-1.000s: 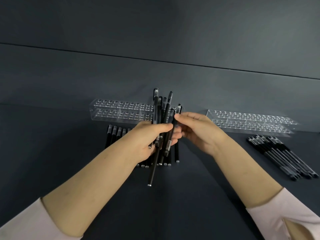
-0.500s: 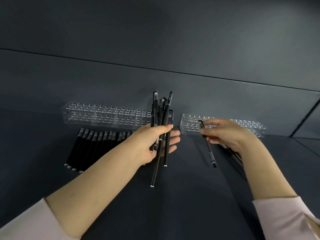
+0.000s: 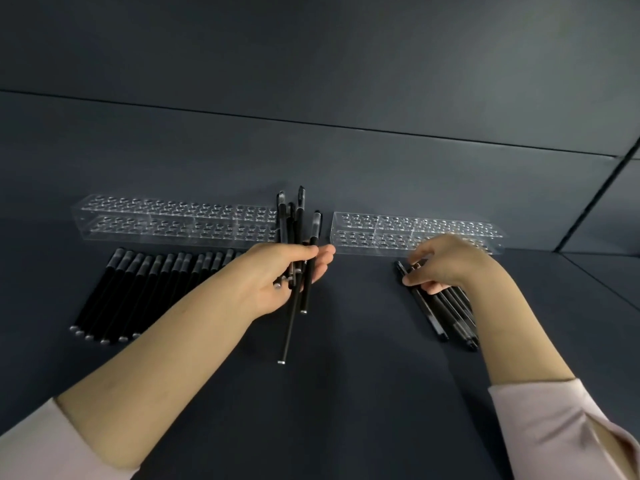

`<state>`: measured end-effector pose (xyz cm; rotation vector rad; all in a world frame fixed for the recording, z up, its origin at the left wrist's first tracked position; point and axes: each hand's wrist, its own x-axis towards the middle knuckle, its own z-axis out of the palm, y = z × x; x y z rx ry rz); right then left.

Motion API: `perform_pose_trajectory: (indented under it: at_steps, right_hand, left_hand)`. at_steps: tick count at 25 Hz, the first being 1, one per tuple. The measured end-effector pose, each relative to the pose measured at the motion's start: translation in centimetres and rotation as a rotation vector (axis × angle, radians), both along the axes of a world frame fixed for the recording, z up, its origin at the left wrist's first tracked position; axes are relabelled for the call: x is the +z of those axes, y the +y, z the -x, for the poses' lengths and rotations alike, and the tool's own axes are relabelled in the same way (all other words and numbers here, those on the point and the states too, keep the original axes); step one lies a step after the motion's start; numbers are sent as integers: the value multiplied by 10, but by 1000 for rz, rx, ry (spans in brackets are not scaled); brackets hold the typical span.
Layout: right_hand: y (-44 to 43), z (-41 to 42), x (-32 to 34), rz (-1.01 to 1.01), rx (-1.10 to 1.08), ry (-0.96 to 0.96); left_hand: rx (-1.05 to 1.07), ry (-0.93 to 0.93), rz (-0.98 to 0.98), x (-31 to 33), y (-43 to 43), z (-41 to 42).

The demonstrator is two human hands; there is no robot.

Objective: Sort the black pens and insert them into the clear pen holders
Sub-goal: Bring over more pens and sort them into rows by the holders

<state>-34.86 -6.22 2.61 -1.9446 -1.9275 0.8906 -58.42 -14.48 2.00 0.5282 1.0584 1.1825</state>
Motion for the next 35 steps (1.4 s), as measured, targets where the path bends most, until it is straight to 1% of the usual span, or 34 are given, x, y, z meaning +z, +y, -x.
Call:
perform_pose_trajectory:
  at_steps: [3,5,6,7,8,10,12,14,17,22,24,25,28,30,35]
  right_hand:
    - [-1,1,-3,-28,-34,6]
    - [-2,5,-6,-115,-46,36]
    - [-4,11,-7,-171,-36,91]
    - [-6,22,-7,-205,-16,194]
    - [-10,35,-7,-198,10,332]
    - [-19,67,-5,-100,73,600]
    - [-26,96,-1,-18,127,753]
    - [-29,118,1,20,144,845]
    - [-29,141,1,78,127,926]
    - [-25,167,3,41,-4,1060]
    - [-21,172,0,38,-62,1042]
    - [-19,173,-4,42,-77,982]
    - [-19,177,-21,68,-70,723]
    - [-19,179,-30,51,-59,611]
    - [-15,187,-38,15,-86,514]
  left_hand:
    - [0,9,3,0,0,4]
    - [10,31,6,0,-1,7]
    - [15,58,7,0,-1,9]
    - [22,76,4,-1,-2,11]
    - [33,78,-2,-2,-3,13]
    - [48,64,-23,-4,-5,18]
    - [43,85,-39,-4,-9,25]
    - [42,108,-48,-4,-11,35]
    - [38,113,-58,-2,-15,54]
    - [49,145,-26,1,-21,87]
    - [61,111,-27,1,-22,98]
    - [58,114,-30,0,-23,102]
    - [6,210,-54,1,-26,112]
    - [-11,225,-76,0,-26,114]
    - [22,117,-82,-4,-26,121]
